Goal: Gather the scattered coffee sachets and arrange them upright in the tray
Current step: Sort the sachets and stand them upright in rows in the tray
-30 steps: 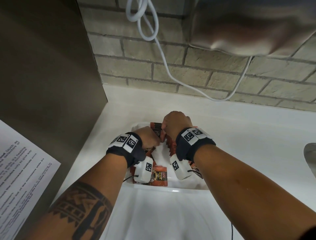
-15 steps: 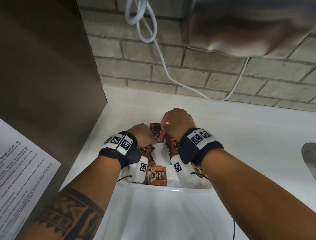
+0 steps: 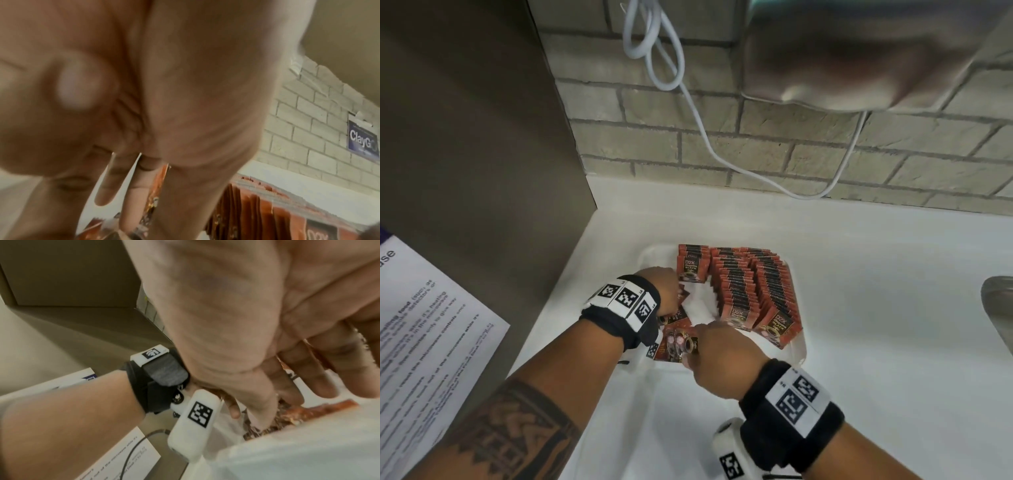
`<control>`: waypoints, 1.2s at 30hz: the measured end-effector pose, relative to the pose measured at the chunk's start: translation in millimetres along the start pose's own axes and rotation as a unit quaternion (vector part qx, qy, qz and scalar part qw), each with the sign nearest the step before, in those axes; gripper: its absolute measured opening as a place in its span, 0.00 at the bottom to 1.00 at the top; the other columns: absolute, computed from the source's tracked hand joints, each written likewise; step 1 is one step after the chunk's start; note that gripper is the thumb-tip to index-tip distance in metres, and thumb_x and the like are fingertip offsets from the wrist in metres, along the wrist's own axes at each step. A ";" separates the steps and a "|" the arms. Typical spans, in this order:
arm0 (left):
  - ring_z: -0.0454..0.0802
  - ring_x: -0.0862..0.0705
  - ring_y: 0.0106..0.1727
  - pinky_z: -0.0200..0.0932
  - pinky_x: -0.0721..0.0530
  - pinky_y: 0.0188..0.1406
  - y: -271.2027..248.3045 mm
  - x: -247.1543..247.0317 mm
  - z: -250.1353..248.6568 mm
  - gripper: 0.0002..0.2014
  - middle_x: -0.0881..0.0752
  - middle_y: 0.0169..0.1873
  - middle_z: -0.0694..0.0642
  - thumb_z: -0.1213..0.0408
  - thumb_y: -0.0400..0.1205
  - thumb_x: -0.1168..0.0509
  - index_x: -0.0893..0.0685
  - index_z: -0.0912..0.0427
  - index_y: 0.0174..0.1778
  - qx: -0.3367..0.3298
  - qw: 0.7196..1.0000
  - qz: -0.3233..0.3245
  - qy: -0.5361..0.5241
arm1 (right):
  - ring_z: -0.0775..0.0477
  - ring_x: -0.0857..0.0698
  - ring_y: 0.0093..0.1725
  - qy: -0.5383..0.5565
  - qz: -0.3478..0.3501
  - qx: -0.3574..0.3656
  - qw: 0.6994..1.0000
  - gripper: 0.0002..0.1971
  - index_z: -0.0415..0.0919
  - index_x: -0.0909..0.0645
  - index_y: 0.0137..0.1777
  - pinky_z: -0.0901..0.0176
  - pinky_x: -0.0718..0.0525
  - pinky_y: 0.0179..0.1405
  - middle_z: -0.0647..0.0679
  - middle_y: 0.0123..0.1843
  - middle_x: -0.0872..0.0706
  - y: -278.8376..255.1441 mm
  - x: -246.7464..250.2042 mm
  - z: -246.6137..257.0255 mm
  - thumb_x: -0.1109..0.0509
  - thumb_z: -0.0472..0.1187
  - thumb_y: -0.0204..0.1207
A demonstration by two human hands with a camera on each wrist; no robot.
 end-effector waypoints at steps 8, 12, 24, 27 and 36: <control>0.51 0.16 0.42 0.39 0.23 0.33 3.9 -1.4 7.4 0.21 0.16 0.50 0.58 0.65 0.84 0.32 0.28 0.68 0.70 0.062 0.996 -0.036 -0.047 | 0.37 0.19 0.66 0.028 -0.002 -0.040 0.999 0.23 0.39 0.29 0.76 0.50 0.19 0.62 0.40 0.69 0.24 15.5 -19.8 -8.4 0.38 0.44 0.83; 0.57 0.14 0.55 0.42 0.20 0.37 6.1 -1.1 13.1 0.33 0.16 0.58 0.61 0.63 0.80 0.27 0.35 0.68 0.76 0.078 0.993 -0.045 -0.078 | 0.36 0.18 0.63 0.032 0.001 -0.036 0.999 0.18 0.36 0.26 0.69 0.50 0.20 0.57 0.39 0.65 0.22 19.9 -24.6 -7.9 0.39 0.42 0.83; 0.52 0.18 0.38 0.42 0.21 0.36 3.3 0.5 24.3 0.15 0.20 0.29 0.53 0.61 0.76 0.24 0.23 0.59 0.32 0.074 0.995 -0.012 -0.069 | 0.38 0.20 0.66 0.066 -0.012 -0.017 0.998 0.21 0.42 0.27 0.76 0.47 0.19 0.64 0.43 0.68 0.22 26.9 -29.1 -12.6 0.39 0.43 0.84; 0.50 0.18 0.34 0.40 0.23 0.30 -0.6 5.6 29.8 0.11 0.19 0.30 0.53 0.63 0.76 0.24 0.20 0.60 0.36 0.071 0.995 -0.019 -0.070 | 0.38 0.20 0.68 0.068 -0.013 -0.012 0.997 0.21 0.42 0.27 0.76 0.48 0.19 0.66 0.43 0.70 0.22 28.2 -30.7 -14.0 0.39 0.44 0.84; 0.52 0.15 0.41 0.40 0.23 0.34 -21.6 20.2 46.2 0.06 0.14 0.39 0.54 0.65 0.75 0.24 0.14 0.61 0.42 0.031 0.995 -0.061 -0.076 | 0.40 0.16 0.60 0.084 -0.020 -0.014 0.996 0.18 0.43 0.22 0.71 0.51 0.16 0.59 0.43 0.64 0.18 30.6 -32.0 -16.2 0.39 0.48 0.85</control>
Point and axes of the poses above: each hand's wrist, its own y-axis towards the middle knuckle, its own x-axis out of the back of the hand, z = x × y, the point moved 8 cm from there along y, towards the middle knuckle
